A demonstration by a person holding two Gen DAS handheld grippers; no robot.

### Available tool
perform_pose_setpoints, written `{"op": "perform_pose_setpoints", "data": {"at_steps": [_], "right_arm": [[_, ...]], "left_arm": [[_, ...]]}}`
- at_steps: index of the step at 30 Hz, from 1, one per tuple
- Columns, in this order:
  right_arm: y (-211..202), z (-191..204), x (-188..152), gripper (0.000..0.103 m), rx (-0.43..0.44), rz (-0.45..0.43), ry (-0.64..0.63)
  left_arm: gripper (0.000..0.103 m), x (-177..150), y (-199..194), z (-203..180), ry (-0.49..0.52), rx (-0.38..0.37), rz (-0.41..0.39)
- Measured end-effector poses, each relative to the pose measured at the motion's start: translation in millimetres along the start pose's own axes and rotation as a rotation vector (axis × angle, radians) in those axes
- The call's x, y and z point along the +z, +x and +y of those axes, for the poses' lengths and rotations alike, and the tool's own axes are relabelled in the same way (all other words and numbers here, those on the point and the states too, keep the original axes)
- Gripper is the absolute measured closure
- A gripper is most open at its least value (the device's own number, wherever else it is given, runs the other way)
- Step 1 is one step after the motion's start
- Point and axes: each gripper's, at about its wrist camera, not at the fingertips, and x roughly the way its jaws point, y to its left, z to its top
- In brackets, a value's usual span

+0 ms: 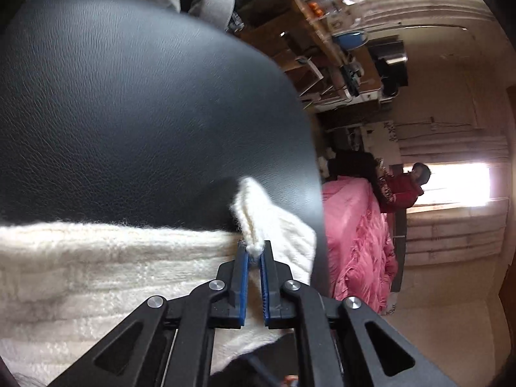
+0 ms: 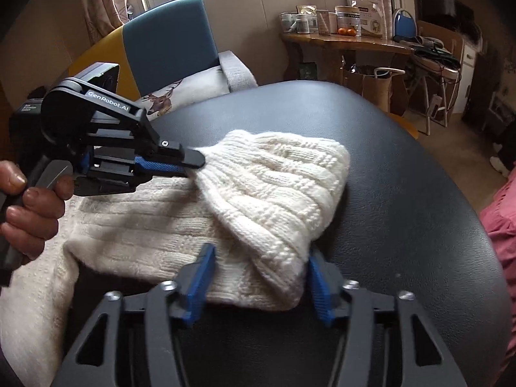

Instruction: Fold clothes

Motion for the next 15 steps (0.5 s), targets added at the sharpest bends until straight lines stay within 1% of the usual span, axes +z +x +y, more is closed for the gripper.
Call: {"op": "perform_pose_setpoints", "data": {"at_steps": [1,2,4,6,7,9,10,13,14,15], "right_arm": [[2,5,1,0.009,0.011,0.01,-0.007],[5,11,1,0.003,-0.003,0.024,-0.021],[11,20,3,0.003,-0.063,0.046,-0.035],[12,22,3,0.003,-0.085,0.052,-0.011],[9,21,4,0.003,-0.076,0.047,0.022],[3,16,5,0.004,-0.011,0.037,0.108],[2,18,5,0.006,0.022,0.053,0.14],[-1,24,6,0.006,0.122,0.1,0.234],[-1,29,7,0.006,0.132,0.114,0.244],[1,39,8,0.006,0.112,0.125,0.225]], "left_arm": [[0.098,-2,-11,-5,0.024,-0.016,-0.023],[0.098,-3,-20,-9,0.045,-0.027,-0.042],[0.098,-6,-42,-17,0.076,-0.048,-0.074],[0.098,-10,-63,-24,0.107,-0.068,-0.107],[0.098,-11,-74,-25,0.113,-0.074,-0.124],[0.098,-11,-93,-26,0.115,-0.092,-0.153],[0.098,-11,-103,-27,0.111,-0.094,-0.174],[0.098,-14,-129,-25,0.103,-0.116,-0.209],[0.098,-15,-137,-25,0.1,-0.125,-0.22],[0.098,-17,-147,-24,0.099,-0.133,-0.233]]}}
